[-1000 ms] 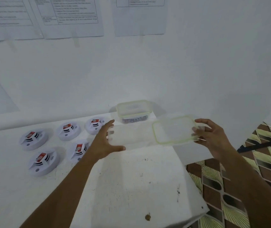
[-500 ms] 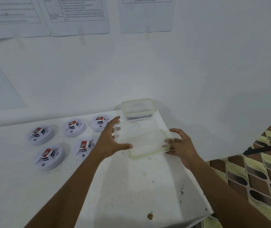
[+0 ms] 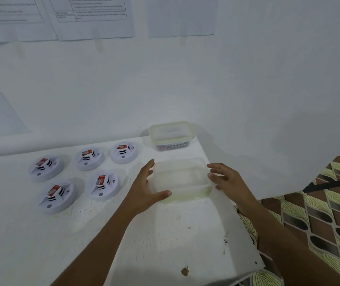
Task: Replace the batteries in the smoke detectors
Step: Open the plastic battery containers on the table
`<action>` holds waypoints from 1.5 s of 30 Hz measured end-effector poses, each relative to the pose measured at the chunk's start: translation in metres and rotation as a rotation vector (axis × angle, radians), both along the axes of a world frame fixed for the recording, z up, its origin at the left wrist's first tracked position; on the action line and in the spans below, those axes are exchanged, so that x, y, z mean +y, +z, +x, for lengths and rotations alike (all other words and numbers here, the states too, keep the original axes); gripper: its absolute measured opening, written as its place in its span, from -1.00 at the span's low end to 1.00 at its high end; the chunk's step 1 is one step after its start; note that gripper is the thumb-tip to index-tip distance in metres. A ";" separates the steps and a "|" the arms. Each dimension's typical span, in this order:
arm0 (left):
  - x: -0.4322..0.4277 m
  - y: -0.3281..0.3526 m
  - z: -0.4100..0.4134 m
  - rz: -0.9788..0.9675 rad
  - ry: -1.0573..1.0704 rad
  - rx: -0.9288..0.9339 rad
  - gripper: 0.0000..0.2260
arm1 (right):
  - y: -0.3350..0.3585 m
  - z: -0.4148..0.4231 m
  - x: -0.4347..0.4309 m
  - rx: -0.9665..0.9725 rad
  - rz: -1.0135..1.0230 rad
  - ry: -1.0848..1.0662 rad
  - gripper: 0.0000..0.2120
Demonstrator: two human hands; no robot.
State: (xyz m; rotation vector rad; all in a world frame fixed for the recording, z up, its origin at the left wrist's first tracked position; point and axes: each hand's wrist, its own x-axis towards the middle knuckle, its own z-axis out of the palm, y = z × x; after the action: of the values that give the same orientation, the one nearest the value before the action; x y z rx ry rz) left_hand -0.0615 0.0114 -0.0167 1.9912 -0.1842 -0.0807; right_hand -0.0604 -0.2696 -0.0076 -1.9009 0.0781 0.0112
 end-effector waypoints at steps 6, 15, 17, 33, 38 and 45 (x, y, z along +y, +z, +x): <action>-0.002 0.002 0.006 -0.078 0.013 0.060 0.03 | 0.002 0.013 0.008 -0.017 0.087 -0.028 -0.81; -0.006 0.002 0.031 -0.060 0.040 0.022 -0.01 | 0.007 0.039 0.003 -0.023 0.035 -0.042 -0.90; -0.006 0.005 0.038 -0.062 0.082 -0.022 -0.10 | 0.010 0.050 0.003 -0.050 0.009 -0.059 -0.93; -0.011 0.028 0.181 -0.253 0.325 0.116 -0.78 | 0.038 0.195 0.043 0.082 -0.004 0.041 -0.89; -0.007 0.021 0.193 -0.441 0.297 0.213 -0.73 | 0.034 0.204 0.041 0.128 0.094 0.112 -0.93; 0.004 0.018 0.194 -0.333 0.158 0.178 -0.59 | 0.041 0.208 0.037 0.222 0.157 0.183 -0.91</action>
State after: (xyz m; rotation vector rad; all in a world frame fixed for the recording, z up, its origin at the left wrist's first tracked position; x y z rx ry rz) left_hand 0.1321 0.0150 0.0013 1.6501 0.0720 -0.1175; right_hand 0.1477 -0.2324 0.0329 -1.7385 0.0521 0.3439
